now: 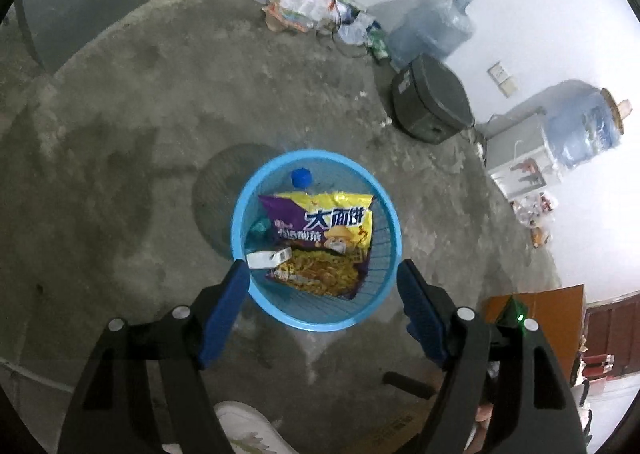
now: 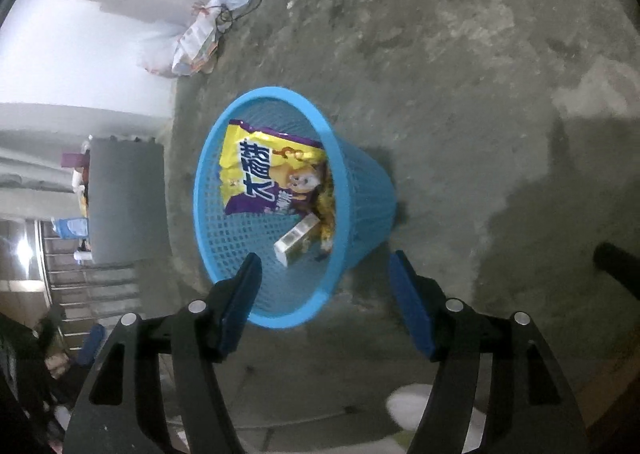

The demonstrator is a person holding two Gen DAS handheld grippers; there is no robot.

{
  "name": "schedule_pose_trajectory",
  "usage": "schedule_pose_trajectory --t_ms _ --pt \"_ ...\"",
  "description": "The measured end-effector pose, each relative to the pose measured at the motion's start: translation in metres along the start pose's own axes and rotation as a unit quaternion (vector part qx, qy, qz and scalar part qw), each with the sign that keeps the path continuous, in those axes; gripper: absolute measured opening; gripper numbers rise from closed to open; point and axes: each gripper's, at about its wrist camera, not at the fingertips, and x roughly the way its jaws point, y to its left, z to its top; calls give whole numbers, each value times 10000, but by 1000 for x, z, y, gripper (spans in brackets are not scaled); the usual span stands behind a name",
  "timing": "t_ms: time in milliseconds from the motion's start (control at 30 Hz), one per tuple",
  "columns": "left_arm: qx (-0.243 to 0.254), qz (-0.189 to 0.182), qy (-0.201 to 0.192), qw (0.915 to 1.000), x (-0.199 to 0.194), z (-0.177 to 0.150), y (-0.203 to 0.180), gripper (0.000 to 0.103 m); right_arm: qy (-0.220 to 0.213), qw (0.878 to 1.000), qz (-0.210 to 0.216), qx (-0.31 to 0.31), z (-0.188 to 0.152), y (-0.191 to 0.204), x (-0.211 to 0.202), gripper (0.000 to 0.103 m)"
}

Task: Collect trash
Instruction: 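Bring both tools back from the wastebasket to the table, then grasp the red-and-white snack bag with the left tool while the right tool grasps the blue medicine box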

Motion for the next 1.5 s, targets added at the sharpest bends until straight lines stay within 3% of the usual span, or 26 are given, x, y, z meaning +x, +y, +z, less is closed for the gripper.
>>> schedule_pose_trajectory --t_ms 167,333,467,600,733,867,1167,1267,1467,1500 --pt "141 -116 -362 9992 -55 -7 1 74 -72 9996 -31 -270 -11 7 -16 63" --pt "287 -273 -794 9961 -120 -33 6 74 -256 9917 40 -1260 -28 57 -36 63" --pt "162 -208 -1236 9920 -183 -75 28 74 -248 9775 510 -2033 -47 106 -55 63" --pt "-65 40 -1662 9861 -237 -122 57 74 -39 9553 1005 -2781 -77 152 -76 63" --pt "-447 435 -2153 9746 -290 -174 96 74 210 9392 1348 -3152 -102 182 -89 64" --pt "-900 737 -2595 9587 -339 -230 134 74 376 9188 1517 -3625 -130 217 -99 64" --pt "-1709 1308 -3815 8990 -428 -343 193 74 774 8507 1937 -4825 -225 308 -108 66" --pt "-1955 1367 -4067 8819 -447 -372 208 74 1032 8282 2001 -5132 -263 333 -99 66" --pt "-2090 1284 -4721 8468 -499 -405 245 74 1481 7997 2022 -5455 -321 363 -85 66" --pt "-2119 1240 -4764 8443 -507 -406 256 74 1538 7959 2018 -5497 -331 370 -81 66"
